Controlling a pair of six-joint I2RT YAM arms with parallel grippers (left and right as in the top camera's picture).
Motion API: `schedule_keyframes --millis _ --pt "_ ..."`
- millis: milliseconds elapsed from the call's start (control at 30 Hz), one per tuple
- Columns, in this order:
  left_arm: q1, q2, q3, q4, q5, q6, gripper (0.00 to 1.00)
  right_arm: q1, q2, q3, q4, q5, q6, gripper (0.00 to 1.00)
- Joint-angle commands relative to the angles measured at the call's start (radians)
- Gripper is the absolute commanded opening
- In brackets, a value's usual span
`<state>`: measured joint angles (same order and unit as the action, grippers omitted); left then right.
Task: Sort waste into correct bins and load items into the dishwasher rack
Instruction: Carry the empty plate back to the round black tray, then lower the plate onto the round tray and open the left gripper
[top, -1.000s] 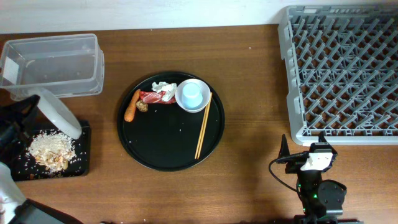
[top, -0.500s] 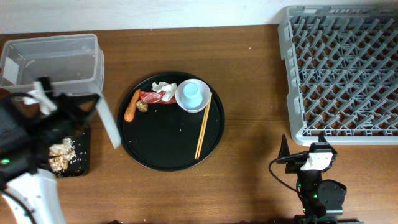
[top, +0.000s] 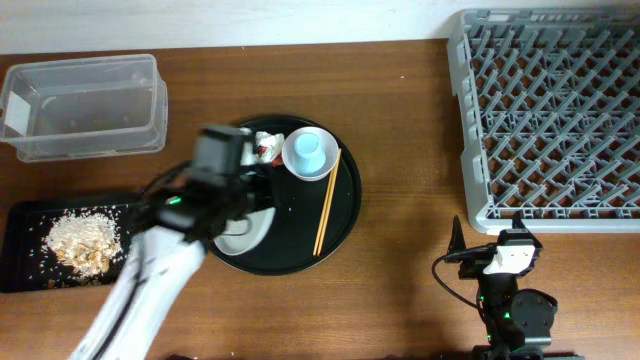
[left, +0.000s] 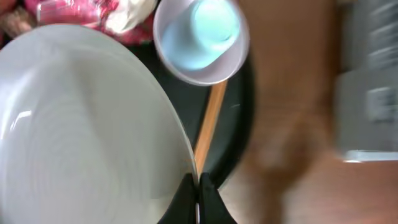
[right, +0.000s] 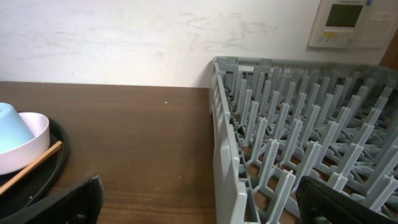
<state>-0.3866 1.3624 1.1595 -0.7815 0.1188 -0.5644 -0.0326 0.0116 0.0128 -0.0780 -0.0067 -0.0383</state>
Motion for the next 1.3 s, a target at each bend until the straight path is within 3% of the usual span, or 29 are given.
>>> schedule_keyframes --millis 0,200,467,633,900,1000,1033,1067,1267 --pt "-0.077 0.124 0.005 0.018 -0.194 0.004 0.01 0.006 -0.008 -0.007 -0.004 0.008 -0.006 0.98" --pt "-0.150 0.275 0.005 0.072 -0.187 -0.007 0.01 0.006 -0.008 -0.007 -0.004 0.008 -0.006 0.98" --pt "-0.207 0.309 0.005 0.122 -0.188 -0.006 0.02 0.006 -0.008 -0.007 -0.004 0.008 -0.006 0.98" --pt "-0.206 0.309 0.005 0.107 -0.200 -0.006 0.38 0.006 -0.008 -0.007 -0.003 0.008 -0.006 0.98" --pt "-0.206 0.274 0.039 0.061 -0.242 0.042 0.40 0.006 -0.008 -0.007 -0.004 0.008 -0.006 0.98" --pt "-0.204 0.203 0.110 0.016 -0.295 0.090 0.45 0.006 -0.008 -0.007 -0.004 0.008 -0.006 0.98" --pt "-0.204 0.179 0.126 0.016 -0.304 0.096 0.58 0.006 -0.008 -0.007 -0.003 0.008 -0.006 0.98" --pt "-0.204 0.145 0.139 0.020 -0.304 0.095 0.99 0.006 -0.008 -0.007 -0.004 0.008 -0.006 0.98" --pt "-0.204 0.056 0.141 0.032 -0.303 0.095 0.99 0.006 -0.008 -0.007 -0.004 0.008 -0.006 0.98"
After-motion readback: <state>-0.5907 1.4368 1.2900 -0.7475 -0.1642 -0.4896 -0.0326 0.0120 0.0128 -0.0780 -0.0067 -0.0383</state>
